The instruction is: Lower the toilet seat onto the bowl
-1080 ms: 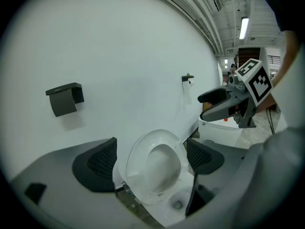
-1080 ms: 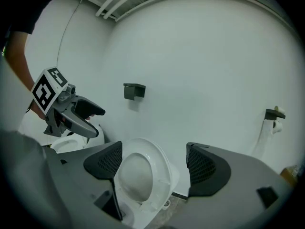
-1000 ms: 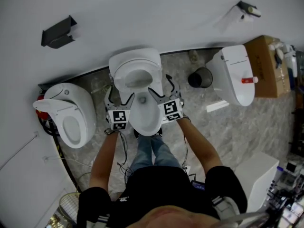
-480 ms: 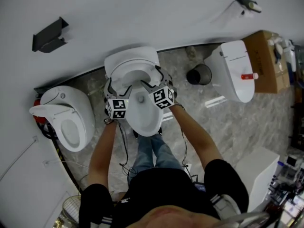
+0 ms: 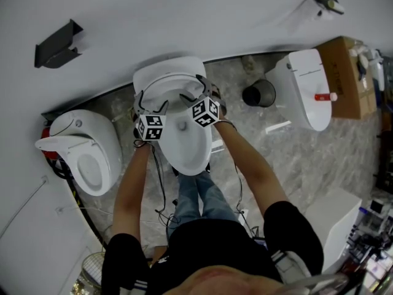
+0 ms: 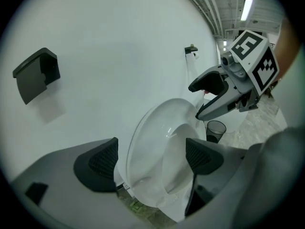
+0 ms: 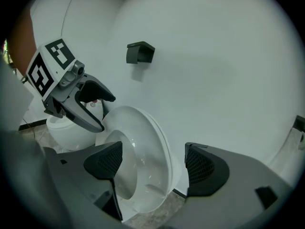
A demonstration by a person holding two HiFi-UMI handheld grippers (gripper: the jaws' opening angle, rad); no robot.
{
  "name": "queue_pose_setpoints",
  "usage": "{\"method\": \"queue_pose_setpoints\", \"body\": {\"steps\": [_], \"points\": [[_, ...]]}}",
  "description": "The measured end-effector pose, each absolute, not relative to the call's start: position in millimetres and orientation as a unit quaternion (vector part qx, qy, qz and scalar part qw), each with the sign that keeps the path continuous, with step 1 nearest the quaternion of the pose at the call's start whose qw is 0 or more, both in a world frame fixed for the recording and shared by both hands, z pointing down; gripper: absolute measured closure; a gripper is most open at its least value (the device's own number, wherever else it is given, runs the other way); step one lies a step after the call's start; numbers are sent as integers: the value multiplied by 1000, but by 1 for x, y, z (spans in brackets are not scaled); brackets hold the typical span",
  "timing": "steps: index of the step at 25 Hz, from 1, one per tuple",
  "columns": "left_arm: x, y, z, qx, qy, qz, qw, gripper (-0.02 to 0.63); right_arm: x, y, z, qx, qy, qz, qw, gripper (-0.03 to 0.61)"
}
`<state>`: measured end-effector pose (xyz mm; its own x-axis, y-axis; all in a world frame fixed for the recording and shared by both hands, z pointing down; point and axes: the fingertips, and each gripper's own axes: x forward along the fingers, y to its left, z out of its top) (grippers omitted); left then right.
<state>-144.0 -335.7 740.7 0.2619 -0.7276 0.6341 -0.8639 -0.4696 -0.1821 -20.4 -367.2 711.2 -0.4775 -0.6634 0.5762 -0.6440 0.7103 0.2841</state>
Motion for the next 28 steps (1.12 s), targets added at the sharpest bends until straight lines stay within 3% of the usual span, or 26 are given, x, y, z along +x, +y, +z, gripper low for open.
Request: {"method": "queue_pose_setpoints", "body": {"steps": [6,8,11,14,18,22,28], "points": [[-150,-357,750,777,-508,356,103,215,-28,-379,728,362,-855,-22,371,171],[-152,-362,752,774,-509,362,106,253,-30,-382,731,360,-853,-26,378,237],[-153,-366,755,772,-502,377,97,322,-35,-386,734,355,-851,-32,385,266],[-151,-367,756,771,-495,391,88,367,-37,-389,736,351,-849,-40,392,344],[-150,-367,756,771,-490,400,77,379,-37,-389,737,337,-850,-51,401,350],[-151,-363,754,767,-493,406,62,439,-36,-386,737,331,-850,-58,406,362],[-149,-353,750,768,-491,407,63,439,-32,-377,732,327,-847,-66,413,384]]}}
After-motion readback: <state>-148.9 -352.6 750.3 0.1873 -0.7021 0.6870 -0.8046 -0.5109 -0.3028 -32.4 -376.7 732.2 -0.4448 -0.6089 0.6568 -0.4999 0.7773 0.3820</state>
